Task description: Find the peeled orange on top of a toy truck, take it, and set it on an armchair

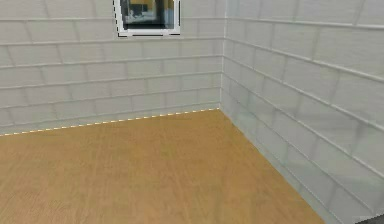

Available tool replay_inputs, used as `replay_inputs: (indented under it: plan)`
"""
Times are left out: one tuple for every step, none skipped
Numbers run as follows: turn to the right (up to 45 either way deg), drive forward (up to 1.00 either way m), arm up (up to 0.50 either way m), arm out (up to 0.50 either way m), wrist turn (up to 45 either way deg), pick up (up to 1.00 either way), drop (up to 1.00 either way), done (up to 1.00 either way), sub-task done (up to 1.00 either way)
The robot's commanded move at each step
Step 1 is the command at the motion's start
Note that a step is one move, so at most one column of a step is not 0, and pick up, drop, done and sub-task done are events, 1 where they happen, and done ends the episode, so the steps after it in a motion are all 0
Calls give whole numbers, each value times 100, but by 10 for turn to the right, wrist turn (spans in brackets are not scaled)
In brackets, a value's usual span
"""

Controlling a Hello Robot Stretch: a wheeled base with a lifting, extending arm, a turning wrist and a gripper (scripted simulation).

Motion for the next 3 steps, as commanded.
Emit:
replay_inputs:
  plan:
    - [0, 0, 0, 0, 420, 0, 0, 0, 0]
    - [0, 0, -46, 0, 0, 0, 0, 0, 0]
    - [0, 0, -32, 0, 0, 0, 0, 0, 0]
